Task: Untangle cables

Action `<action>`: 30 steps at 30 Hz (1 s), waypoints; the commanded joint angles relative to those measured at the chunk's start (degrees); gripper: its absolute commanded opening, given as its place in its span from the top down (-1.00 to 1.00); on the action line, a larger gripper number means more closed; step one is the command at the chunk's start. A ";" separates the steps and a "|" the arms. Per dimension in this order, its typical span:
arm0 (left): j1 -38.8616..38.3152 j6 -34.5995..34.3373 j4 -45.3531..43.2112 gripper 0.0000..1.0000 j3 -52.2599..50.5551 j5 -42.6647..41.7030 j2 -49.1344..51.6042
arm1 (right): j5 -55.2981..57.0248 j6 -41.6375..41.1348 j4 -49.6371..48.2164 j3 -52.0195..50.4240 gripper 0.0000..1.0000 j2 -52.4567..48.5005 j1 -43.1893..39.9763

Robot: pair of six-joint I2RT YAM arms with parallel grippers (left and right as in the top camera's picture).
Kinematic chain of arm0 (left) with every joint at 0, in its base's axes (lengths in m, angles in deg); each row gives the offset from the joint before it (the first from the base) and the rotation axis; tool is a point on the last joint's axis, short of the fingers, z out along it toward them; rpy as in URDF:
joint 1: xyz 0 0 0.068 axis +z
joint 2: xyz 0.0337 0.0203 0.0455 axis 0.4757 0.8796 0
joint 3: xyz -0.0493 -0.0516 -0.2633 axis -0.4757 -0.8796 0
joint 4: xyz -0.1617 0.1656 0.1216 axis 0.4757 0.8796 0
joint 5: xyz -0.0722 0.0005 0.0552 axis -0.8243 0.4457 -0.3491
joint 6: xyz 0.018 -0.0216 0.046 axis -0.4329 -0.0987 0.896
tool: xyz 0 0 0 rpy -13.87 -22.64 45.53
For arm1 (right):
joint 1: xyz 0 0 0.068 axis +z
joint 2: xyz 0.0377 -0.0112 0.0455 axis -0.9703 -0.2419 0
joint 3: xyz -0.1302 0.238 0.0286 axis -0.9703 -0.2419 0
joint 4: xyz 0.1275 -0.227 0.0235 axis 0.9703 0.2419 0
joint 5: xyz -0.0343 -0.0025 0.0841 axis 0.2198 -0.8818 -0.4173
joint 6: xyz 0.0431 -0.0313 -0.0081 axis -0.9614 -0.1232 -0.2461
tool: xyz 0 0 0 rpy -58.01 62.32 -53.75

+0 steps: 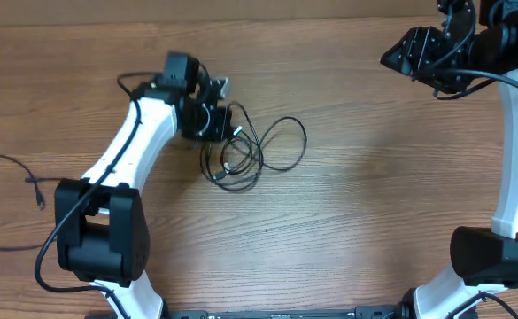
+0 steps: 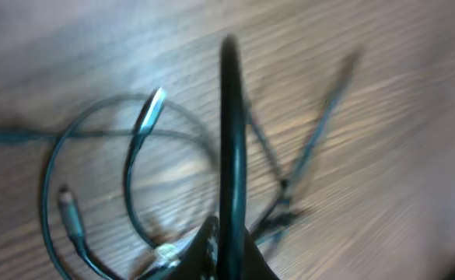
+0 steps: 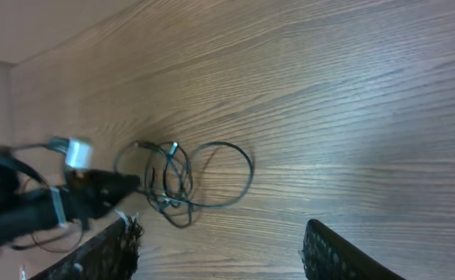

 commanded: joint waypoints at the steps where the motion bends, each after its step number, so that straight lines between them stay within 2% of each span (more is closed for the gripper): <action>1: 0.15 -3.80 4.57 0.92 12.83 -7.13 -0.37 | 0.42 0.85 0.24 -0.31 -0.31 0.13 0.66; 7: -0.11 -3.74 10.95 0.92 25.44 -16.17 -0.61 | 0.33 0.85 1.25 -0.31 -0.31 0.13 1.27; 12: -0.11 -3.91 10.91 0.91 32.30 -16.13 -2.10 | 0.33 2.32 2.69 -0.31 -0.31 0.13 2.64; 17: -0.11 -7.06 10.88 0.91 39.01 -16.15 -3.98 | 0.31 2.32 3.06 -0.31 -0.32 0.13 3.91; 24: -0.11 -14.21 7.56 0.92 46.16 -16.13 -7.69 | 0.31 2.03 2.62 -0.31 -0.32 0.13 7.96; 30: -0.07 -25.27 2.51 0.92 46.40 -15.72 -9.70 | 0.22 -2.71 0.44 -0.35 -0.37 0.13 11.52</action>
